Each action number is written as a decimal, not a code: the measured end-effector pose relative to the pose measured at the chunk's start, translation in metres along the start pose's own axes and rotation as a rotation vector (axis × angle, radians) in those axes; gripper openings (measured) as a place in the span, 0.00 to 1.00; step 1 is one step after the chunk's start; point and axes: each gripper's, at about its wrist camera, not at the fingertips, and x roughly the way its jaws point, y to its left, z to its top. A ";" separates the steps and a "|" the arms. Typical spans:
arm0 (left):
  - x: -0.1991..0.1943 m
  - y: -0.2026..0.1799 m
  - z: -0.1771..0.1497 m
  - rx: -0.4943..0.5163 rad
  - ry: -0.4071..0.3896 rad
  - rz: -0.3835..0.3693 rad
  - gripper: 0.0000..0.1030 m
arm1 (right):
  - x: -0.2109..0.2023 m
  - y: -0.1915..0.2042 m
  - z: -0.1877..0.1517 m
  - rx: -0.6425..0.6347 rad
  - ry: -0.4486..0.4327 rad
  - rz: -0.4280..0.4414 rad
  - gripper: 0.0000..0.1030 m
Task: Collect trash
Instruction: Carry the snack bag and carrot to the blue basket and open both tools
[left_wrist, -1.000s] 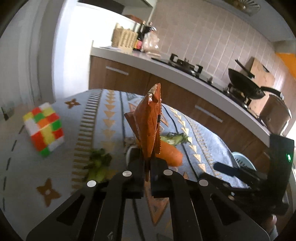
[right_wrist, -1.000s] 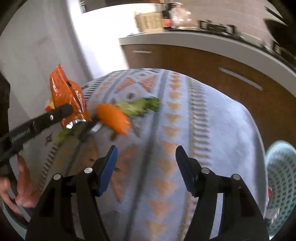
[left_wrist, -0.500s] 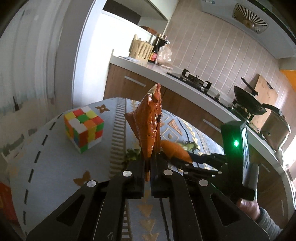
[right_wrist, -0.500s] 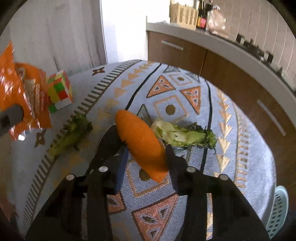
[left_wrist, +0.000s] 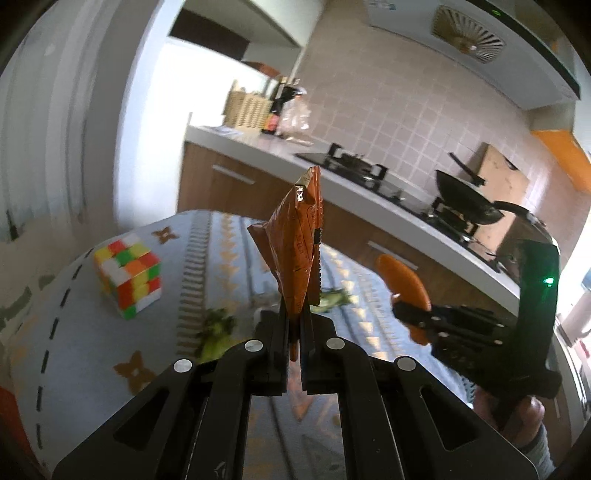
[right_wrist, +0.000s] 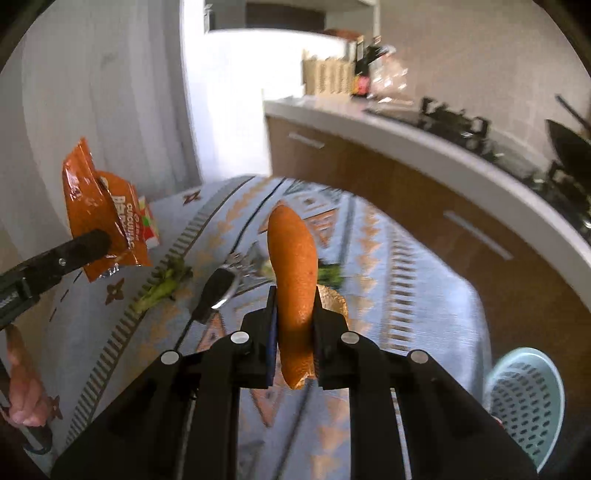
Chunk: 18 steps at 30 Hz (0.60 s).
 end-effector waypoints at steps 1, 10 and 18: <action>0.000 -0.008 0.002 0.014 -0.002 -0.014 0.02 | -0.010 -0.008 -0.001 0.012 -0.012 -0.015 0.13; 0.015 -0.090 0.003 0.149 0.007 -0.125 0.02 | -0.080 -0.083 -0.019 0.167 -0.090 -0.192 0.13; 0.041 -0.159 -0.013 0.223 0.061 -0.239 0.03 | -0.120 -0.162 -0.066 0.344 -0.086 -0.328 0.13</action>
